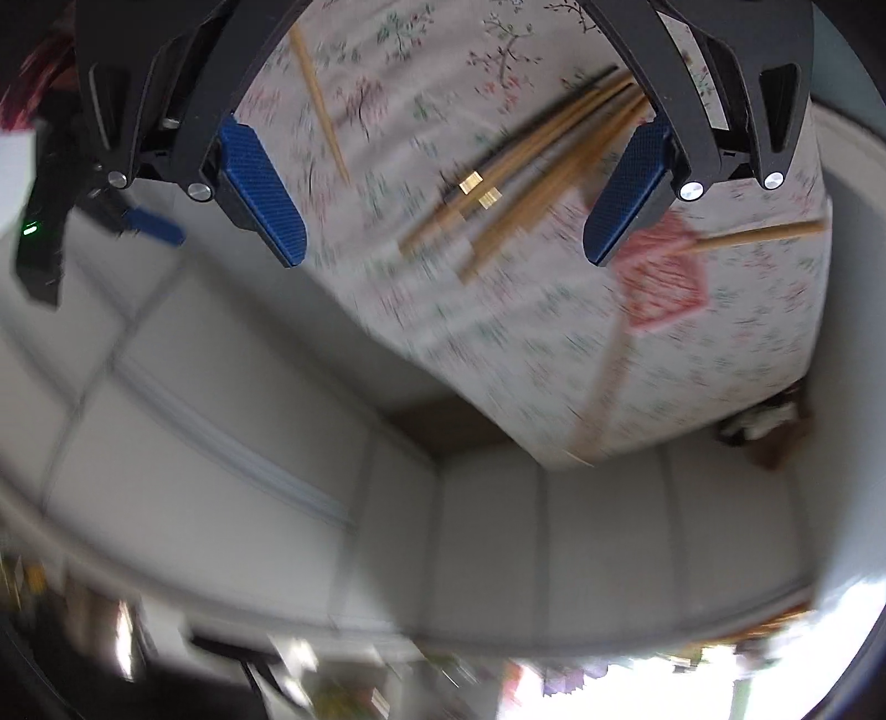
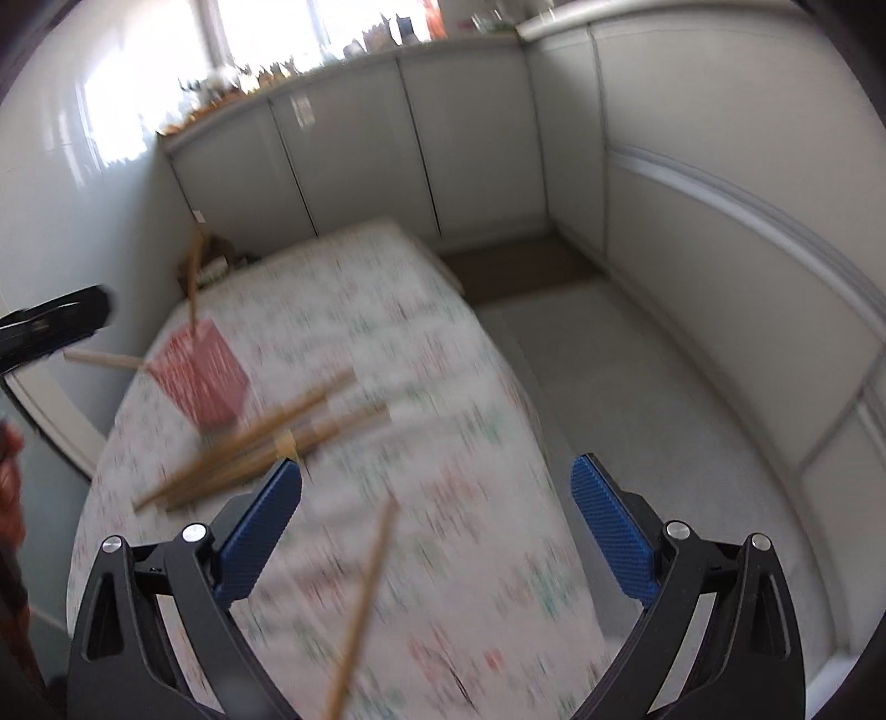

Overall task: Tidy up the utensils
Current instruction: 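Grasp another chopstick with the left tool while the right tool grasps one too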

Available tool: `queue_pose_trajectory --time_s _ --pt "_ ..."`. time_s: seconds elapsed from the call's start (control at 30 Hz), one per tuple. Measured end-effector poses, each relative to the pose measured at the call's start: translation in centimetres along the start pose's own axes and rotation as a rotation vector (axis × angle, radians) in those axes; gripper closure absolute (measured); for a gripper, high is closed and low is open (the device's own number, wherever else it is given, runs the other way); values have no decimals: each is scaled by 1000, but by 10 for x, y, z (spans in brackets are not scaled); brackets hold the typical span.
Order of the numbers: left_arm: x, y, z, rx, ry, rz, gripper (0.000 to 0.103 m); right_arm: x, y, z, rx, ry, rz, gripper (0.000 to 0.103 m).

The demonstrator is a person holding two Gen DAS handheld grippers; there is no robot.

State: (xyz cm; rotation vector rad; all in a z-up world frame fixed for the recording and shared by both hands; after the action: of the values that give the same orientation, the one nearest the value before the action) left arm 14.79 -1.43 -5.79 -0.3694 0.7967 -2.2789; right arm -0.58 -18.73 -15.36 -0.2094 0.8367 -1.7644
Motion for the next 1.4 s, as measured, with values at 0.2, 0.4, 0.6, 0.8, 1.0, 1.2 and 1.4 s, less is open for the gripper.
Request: queue_pose_trajectory --time_s 0.2,0.4,0.6,0.8,1.0,1.2,1.4 --pt "37 90 -18 -296 224 -112 7 14 -4 -27 -81 43 67 8" --pt "39 151 -32 -512 326 -183 15 11 -1 -29 -94 57 101 8" --pt "29 194 -43 -682 337 -179 56 16 5 -28 -115 82 110 8" --pt "16 211 -43 -704 305 -166 69 17 12 -29 -135 84 106 8" --pt "16 221 -36 -710 298 -141 73 15 18 -28 -161 89 91 8" --pt "10 194 -42 -595 214 -88 95 1 32 -15 -213 61 58 8" --pt "-11 94 -17 -318 153 -44 97 -26 72 2 -347 48 57 8"
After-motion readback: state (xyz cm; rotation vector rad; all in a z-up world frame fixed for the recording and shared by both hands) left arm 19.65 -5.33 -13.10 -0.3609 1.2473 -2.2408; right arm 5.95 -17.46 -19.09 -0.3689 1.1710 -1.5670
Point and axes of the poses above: each gripper's, at about its wrist camera, not at the fingertips, and y roughly the way its jaws point, x to its right, z to its top, the point moved 2 cm from there along y, roughly the way its jaws point, and after that the axes turned 7 degrees about x, right-handed, at the moved point
